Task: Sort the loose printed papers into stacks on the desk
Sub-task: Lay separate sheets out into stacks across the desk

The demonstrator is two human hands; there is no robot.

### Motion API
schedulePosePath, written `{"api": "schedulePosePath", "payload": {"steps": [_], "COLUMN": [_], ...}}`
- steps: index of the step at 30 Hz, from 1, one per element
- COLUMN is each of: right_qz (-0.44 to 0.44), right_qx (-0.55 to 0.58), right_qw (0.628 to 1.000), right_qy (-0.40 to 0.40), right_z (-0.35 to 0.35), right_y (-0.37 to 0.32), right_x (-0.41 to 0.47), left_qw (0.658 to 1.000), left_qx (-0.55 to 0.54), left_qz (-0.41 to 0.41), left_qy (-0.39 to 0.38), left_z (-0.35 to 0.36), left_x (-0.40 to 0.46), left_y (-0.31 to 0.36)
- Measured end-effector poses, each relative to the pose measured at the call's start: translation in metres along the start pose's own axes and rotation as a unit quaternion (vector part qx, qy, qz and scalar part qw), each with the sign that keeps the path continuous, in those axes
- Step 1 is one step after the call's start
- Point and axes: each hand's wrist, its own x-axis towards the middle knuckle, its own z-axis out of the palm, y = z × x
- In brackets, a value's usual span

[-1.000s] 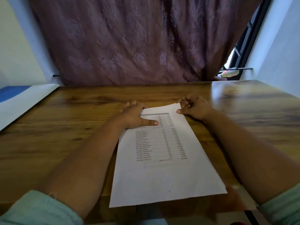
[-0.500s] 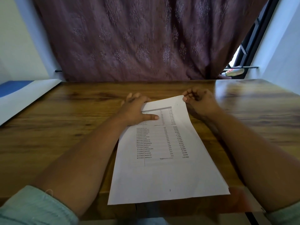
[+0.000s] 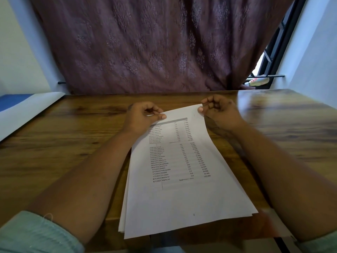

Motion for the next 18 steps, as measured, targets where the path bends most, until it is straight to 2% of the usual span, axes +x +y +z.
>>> {"api": "schedulePosePath", "payload": {"steps": [9, 14, 18], "right_qz": [0.022, 0.024, 0.017], "right_qx": [0.005, 0.004, -0.017], "right_qw": [1.000, 1.000, 1.000], "right_qy": [0.005, 0.005, 0.013], "right_z": [-0.0005, 0.0017, 0.0007], "right_y": [0.0034, 0.0024, 0.0014], "right_x": [0.0005, -0.0011, 0.0008], "left_qw": [1.000, 0.997, 0.991], "left_qx": [-0.015, 0.058, 0.115], "left_qz": [0.012, 0.041, 0.064], "left_qy": [-0.010, -0.020, 0.017], "left_z": [-0.0037, -0.0081, -0.0084], "left_x": [0.0032, 0.0022, 0.0013], "left_y": [0.0009, 0.0022, 0.0049]}}
